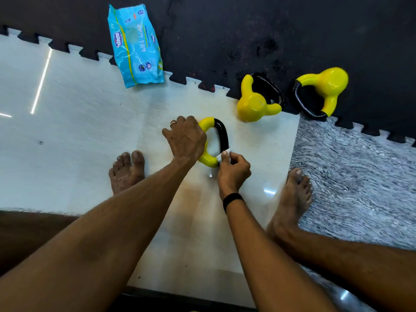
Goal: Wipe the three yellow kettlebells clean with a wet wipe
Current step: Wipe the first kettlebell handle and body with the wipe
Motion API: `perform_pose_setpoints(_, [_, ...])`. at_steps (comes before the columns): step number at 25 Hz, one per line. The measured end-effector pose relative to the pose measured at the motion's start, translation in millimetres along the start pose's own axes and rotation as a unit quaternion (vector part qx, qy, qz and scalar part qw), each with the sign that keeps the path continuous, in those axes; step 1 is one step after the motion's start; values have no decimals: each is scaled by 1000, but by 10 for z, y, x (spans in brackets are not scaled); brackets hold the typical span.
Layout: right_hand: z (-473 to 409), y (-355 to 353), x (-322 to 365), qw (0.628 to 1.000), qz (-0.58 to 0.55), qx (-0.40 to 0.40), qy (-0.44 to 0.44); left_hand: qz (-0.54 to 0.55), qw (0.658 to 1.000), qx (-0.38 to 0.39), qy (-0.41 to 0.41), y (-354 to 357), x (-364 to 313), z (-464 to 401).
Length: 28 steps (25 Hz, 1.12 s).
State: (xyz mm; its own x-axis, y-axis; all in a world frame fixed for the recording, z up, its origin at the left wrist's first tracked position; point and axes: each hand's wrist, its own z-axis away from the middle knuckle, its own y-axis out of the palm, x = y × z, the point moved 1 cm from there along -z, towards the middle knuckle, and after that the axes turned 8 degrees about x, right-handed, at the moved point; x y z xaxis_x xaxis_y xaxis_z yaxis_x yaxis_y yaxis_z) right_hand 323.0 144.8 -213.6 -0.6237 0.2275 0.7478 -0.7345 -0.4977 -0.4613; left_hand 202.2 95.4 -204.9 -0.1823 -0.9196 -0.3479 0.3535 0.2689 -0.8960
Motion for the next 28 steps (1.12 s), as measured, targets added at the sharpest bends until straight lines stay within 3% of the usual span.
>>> perform_pose_setpoints(6, [-150,20,158,993,94,48,-60,-126,978,115,120,-110,-95,-181])
perform_pose_setpoints(10, [-191,11,159,986,119,75,-86,-143,972,125,140,-147,-223,-282])
perform_pose_setpoints(17, [-328,-72,299,983,40,93,-153,-55,964,94,241,-91,-19,-188])
perform_pose_setpoints(22, [-336,-125,502,967,39,150,-202,79,977,47,195,-205,105,-166])
perform_pose_setpoints(28, [-335,-156,949,935,69,161,-309,208,969,26,128,-274,60,-170])
